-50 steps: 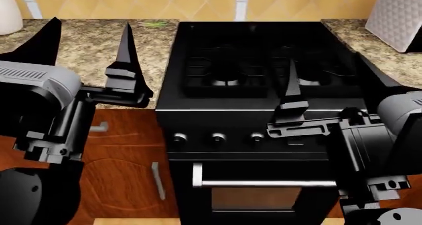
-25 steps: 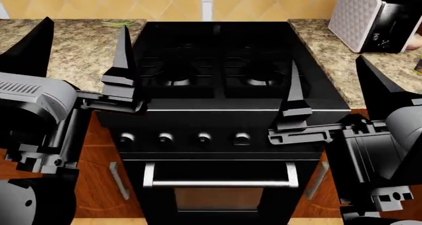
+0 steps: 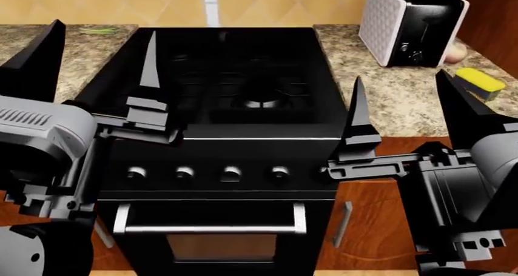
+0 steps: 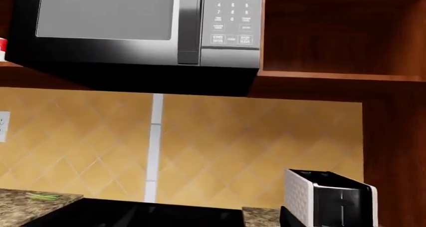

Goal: Pick the canned food and canned food from the counter and place them in the cabinets closest to them.

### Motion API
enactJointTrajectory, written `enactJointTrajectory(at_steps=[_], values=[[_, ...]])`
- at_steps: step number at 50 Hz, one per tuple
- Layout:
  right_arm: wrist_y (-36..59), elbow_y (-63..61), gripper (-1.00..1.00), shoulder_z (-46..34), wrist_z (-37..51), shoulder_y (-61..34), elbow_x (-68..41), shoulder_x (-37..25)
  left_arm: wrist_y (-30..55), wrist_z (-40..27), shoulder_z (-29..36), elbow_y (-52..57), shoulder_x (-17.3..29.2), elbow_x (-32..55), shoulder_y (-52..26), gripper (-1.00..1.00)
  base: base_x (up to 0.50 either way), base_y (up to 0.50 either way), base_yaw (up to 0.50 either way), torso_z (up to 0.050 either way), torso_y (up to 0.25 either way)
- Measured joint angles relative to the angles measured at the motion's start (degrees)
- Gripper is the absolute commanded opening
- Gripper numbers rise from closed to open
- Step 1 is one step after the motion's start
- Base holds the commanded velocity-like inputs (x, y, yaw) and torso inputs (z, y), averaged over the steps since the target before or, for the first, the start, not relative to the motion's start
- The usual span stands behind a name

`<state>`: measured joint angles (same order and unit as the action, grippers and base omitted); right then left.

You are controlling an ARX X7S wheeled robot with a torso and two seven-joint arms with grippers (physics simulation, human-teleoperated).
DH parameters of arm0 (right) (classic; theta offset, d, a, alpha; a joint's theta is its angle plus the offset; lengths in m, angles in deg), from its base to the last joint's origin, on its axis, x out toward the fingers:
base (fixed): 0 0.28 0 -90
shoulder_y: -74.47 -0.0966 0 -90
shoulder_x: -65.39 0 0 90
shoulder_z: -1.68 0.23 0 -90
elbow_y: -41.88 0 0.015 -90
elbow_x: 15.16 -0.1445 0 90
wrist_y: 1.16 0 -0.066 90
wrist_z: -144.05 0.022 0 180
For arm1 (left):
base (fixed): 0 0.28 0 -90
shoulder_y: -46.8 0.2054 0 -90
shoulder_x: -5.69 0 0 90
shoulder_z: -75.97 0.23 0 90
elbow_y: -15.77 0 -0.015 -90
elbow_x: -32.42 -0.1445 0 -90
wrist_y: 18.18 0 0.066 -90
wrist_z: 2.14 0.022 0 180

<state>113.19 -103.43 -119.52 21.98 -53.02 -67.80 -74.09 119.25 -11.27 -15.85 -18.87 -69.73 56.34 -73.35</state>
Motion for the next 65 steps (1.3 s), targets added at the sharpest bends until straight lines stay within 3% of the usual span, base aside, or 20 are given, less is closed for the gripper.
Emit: enactJointTrajectory(at_steps=[40,60,65], values=[[0.33,-0.22,1.0,-0.63,1.22,-0.4,-0.22,-0.59,-0.32,-2.43,0.04,1.37,2.03,2.88,-0.18,1.0,0.17,-0.49,0.0,0.0,0.0],[3.81,-0.31,1.0,-2.99,2.17,-2.13,1.4,-0.04,-1.14,-4.26,0.37,1.1,3.47,4.69,-0.34,1.0,0.5,-0.08,0.0,0.0,0.0],[4.09,0.65,1.0,-2.83,2.73,-2.34,0.12,0.16,-1.26,-4.6,0.43,1.02,3.73,5.0,-0.41,1.0,0.0,0.0,0.0,0.0,0.002]])
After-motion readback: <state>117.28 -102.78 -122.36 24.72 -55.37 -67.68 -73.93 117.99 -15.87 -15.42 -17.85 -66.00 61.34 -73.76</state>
